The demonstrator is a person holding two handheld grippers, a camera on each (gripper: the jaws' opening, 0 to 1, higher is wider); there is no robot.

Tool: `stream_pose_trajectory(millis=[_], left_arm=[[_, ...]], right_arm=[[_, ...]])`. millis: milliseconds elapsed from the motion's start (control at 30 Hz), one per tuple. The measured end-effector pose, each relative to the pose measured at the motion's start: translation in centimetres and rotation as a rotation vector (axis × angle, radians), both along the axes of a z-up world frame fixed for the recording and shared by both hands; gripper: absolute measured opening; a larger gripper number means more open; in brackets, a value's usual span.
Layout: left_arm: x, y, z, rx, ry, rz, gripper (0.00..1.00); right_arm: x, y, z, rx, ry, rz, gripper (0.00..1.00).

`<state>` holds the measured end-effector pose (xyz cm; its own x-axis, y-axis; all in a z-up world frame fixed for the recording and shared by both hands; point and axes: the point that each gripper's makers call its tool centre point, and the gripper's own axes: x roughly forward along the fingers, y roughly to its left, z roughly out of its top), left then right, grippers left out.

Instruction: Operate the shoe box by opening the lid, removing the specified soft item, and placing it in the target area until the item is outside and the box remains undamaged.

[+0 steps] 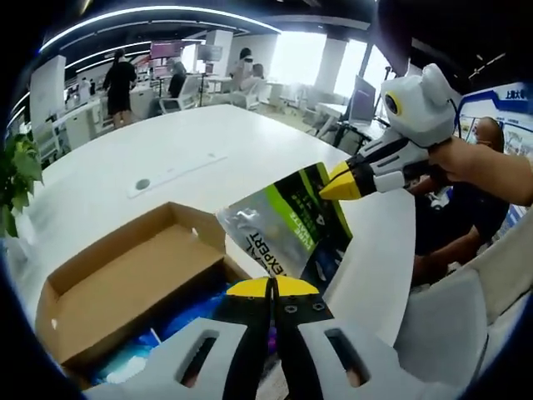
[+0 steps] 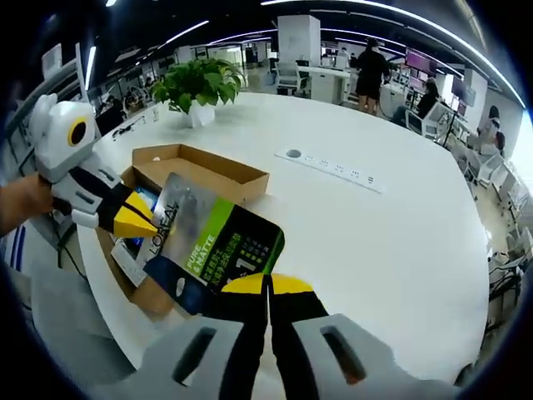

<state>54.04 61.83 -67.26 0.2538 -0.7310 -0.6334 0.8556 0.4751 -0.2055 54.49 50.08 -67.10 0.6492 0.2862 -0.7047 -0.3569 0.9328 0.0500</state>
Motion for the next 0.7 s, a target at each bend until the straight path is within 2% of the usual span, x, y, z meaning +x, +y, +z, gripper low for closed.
stream_pose_trajectory(millis=[300,700], left_arm=[[0.1,-1.9,-0.8,0.011,0.012,-0.023,0.00],[0.8,-3.9,-2.2,0.063,0.020,-0.061,0.00]], right_arm=[[0.0,-2.0,-0.7,-0.013,0.016,-0.018,0.00],[0.5,-3.8,-2.3,-0.023,0.046,-0.036,0.00]])
